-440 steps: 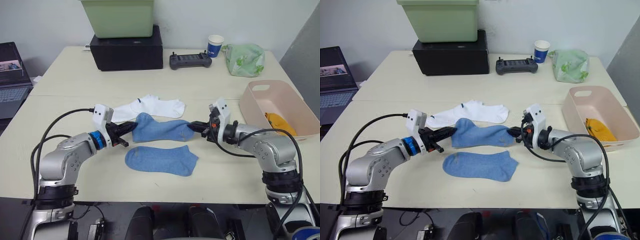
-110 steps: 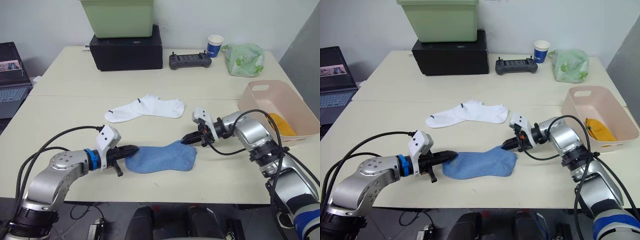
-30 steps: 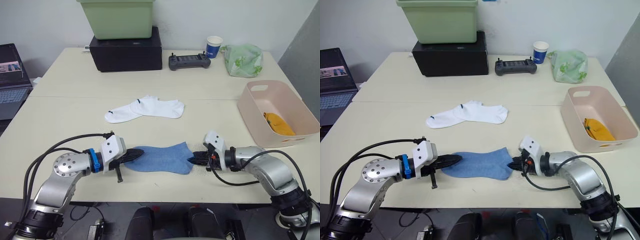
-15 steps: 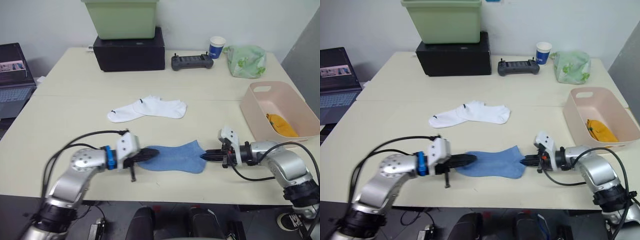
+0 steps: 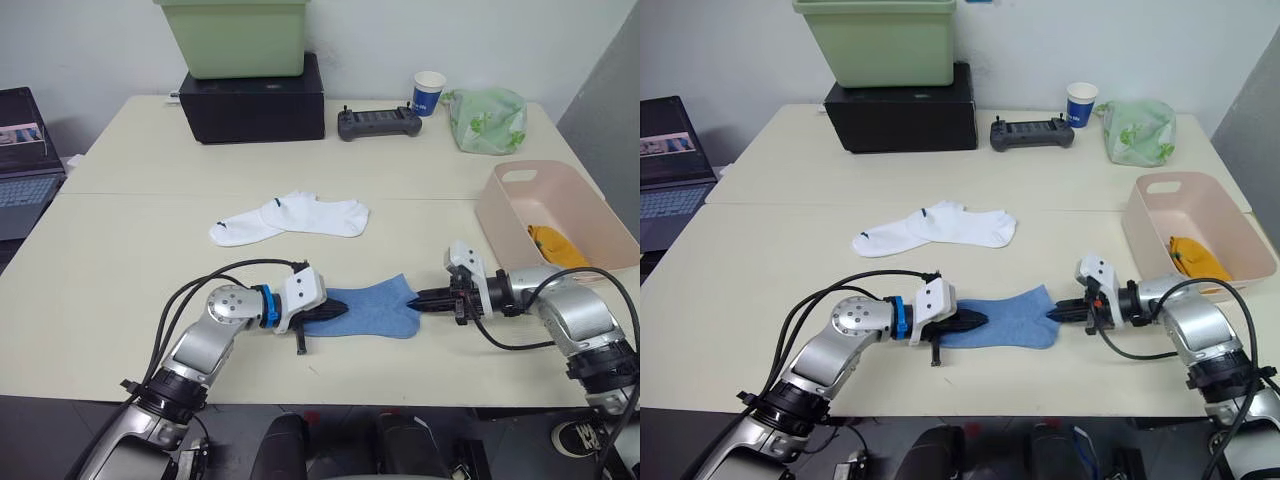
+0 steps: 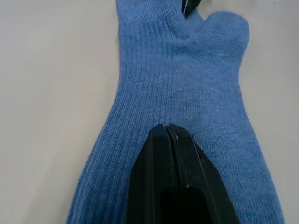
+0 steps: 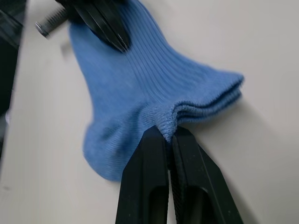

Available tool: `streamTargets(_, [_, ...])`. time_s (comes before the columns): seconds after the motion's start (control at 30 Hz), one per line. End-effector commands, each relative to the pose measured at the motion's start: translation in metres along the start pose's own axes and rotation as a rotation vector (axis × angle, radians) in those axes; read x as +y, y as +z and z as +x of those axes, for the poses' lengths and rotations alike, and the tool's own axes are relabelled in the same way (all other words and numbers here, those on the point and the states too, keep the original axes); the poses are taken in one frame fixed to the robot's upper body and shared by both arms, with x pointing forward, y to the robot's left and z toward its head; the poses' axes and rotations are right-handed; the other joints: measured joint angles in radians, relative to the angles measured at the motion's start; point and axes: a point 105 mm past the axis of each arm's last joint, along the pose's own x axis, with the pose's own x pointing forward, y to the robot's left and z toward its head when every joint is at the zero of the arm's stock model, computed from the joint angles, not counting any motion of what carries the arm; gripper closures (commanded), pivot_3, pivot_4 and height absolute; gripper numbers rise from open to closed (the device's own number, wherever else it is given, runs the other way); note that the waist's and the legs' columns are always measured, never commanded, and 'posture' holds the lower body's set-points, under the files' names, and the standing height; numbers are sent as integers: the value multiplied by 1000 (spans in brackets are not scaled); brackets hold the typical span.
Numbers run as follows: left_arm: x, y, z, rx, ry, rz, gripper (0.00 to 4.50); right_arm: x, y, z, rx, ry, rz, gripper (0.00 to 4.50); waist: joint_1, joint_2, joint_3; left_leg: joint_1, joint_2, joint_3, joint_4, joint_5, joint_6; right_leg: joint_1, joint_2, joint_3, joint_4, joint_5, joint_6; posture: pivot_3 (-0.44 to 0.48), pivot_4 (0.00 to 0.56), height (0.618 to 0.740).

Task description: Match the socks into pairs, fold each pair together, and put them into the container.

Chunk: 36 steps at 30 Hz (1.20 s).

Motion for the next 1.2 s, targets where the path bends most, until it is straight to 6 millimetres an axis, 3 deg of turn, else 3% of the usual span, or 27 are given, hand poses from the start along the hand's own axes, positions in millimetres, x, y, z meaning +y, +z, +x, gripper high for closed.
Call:
streamTargets(0.03, [-14,-28,0,112,-38,-47,4500,21,42,1,-140,105,25,4466,0,0,0,0,0,0,0,0,0,0,0,0,0,0,0,0,150,740])
streamTargets(0.2, [-10,-25,-3,89,-12,-58,4500,41,71,25,-253,215,130,4466,-1,1,-2,0,1,-1,0,0,0,1,0,0,0,0,0,0,150,740])
streamTargets(0.37, [-6,-15,-7,33,8,-72,4500,42,65,55,-243,216,139,4466,0,1,-2,0,0,-1,0,0,0,0,0,0,0,0,0,0,150,740])
streamTargets(0.47, [-2,-7,-21,12,26,-112,4500,44,68,68,-261,243,151,4466,-3,1,-2,0,0,0,0,0,0,0,0,-1,1,0,0,0,150,740])
streamTargets(0.53, [-1,0,-46,12,37,-155,4500,45,71,74,-269,254,146,4466,-4,1,-1,0,1,-1,0,0,0,-1,0,-1,1,0,0,0,150,740])
streamTargets(0.63, [6,30,-120,-12,96,-226,4500,45,68,90,-227,233,86,4466,-26,-5,2,0,4,-1,-1,0,0,-2,0,-2,1,0,0,0,150,740])
streamTargets(0.7, [8,43,-138,-22,124,-237,4500,45,65,95,-215,231,74,4466,-27,-5,2,-3,11,-2,-1,0,0,-5,4,-3,1,1,-2,0,150,740])
streamTargets(0.8, [18,52,-161,-19,189,-259,4500,49,71,97,-244,267,92,3650,-19,-2,2,-2,11,-3,-1,0,0,-5,4,-5,2,0,-3,0,150,740])
streamTargets(0.97, [18,38,-160,3,244,-266,4500,50,88,84,-288,274,88,2004,-15,-2,2,-2,9,0,-1,0,0,-5,3,-4,1,0,-3,0,150,740])
streamTargets(1.1, [18,50,-136,-63,233,-222,4500,44,84,73,-270,197,1,2004,-6,-2,2,-2,10,-1,-1,0,0,-5,3,-3,1,0,-3,0,150,740])
streamTargets(1.2, [13,48,-113,-70,193,-191,4500,35,68,77,-220,113,-133,2614,-4,-2,2,-2,9,0,-1,0,0,-4,3,-2,0,0,-3,0,150,740])
